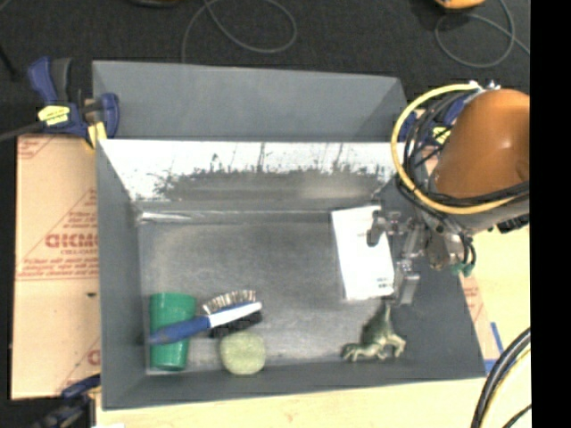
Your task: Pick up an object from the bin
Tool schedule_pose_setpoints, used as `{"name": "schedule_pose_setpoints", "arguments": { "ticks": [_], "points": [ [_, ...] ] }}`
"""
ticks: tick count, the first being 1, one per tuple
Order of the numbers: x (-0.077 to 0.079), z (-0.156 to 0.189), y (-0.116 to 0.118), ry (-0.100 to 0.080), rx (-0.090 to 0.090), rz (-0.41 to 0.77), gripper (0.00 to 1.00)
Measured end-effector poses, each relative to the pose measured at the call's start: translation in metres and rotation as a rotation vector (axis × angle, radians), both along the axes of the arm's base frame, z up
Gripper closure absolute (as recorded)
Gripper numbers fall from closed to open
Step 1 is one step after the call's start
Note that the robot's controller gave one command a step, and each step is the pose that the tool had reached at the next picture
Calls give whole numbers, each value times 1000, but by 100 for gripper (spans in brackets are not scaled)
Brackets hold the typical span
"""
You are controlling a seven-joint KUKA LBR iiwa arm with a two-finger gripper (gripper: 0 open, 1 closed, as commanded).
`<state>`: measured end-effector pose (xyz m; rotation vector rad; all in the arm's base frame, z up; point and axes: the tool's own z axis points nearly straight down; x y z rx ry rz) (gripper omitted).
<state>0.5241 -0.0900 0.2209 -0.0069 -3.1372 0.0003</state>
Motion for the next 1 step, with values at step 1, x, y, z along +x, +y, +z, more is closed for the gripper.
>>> {"name": "schedule_pose_setpoints", "arguments": {
  "ticks": [1],
  "points": [
    [2,4,0,-8,-1,4,0]
  ]
}}
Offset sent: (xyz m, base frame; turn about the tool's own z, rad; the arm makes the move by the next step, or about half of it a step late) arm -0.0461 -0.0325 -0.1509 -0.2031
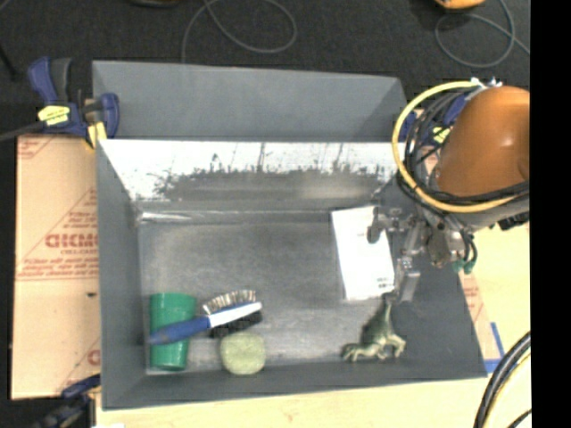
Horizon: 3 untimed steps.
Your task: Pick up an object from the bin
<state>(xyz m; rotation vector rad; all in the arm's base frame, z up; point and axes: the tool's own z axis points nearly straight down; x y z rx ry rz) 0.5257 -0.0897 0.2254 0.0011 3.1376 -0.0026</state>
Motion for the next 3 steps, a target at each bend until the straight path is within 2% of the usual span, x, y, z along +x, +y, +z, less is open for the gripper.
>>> {"name": "schedule_pose_setpoints", "arguments": {
  "ticks": [1,2,3],
  "points": [
    [-21,-70,-15,-3,-1,92,0],
    [-49,-74,-32,3,0,395,0],
    [-50,-69,-33,1,-1,426,0]
  ]
}}
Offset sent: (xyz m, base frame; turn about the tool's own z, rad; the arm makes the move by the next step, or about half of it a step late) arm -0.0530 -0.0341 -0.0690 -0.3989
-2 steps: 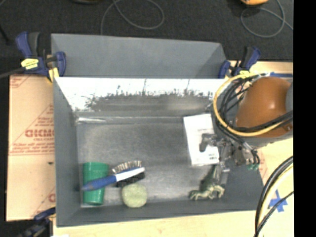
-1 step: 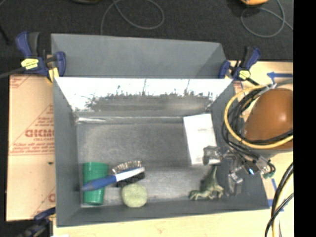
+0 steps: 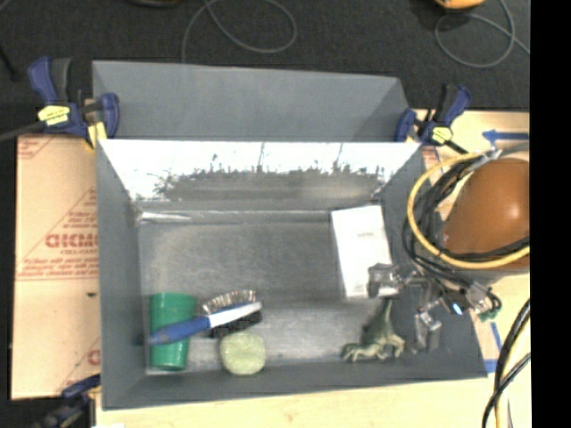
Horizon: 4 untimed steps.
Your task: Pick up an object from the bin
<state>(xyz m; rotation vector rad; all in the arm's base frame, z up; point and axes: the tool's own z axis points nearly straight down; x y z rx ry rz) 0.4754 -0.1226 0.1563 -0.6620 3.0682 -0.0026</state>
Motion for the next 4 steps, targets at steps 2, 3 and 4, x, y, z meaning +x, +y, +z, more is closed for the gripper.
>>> {"name": "schedule_pose_setpoints", "arguments": {
  "ticks": [2,3,4],
  "points": [
    [5,-83,5,21,0,424,100],
    [5,-83,5,21,0,424,100],
    [4,-80,6,19,2,424,100]
  ]
}}
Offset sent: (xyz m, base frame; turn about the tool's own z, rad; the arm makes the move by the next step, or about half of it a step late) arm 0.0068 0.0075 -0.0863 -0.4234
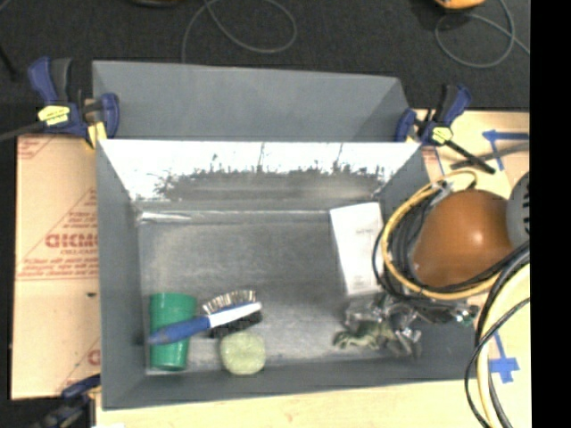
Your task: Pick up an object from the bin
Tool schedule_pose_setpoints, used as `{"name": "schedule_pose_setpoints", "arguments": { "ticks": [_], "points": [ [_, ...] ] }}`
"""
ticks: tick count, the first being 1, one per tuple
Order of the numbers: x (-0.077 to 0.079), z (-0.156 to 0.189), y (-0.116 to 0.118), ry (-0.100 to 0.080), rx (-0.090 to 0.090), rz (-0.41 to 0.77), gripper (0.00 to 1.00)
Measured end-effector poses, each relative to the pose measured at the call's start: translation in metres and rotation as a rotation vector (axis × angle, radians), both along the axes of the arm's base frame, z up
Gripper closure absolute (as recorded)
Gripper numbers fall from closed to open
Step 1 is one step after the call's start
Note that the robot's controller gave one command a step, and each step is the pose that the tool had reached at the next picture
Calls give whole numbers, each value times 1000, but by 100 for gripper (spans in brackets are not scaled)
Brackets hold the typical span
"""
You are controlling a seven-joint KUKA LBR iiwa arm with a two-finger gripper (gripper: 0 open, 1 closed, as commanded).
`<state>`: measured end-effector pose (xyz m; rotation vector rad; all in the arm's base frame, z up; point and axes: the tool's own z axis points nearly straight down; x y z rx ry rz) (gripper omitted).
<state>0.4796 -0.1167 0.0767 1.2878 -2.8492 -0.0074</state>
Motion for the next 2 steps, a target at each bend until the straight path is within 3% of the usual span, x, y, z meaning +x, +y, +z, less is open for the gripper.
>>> {"name": "schedule_pose_setpoints", "arguments": {
  "ticks": [2],
  "points": [
    [2,37,1,-17,2,-2,100]
  ]
}}
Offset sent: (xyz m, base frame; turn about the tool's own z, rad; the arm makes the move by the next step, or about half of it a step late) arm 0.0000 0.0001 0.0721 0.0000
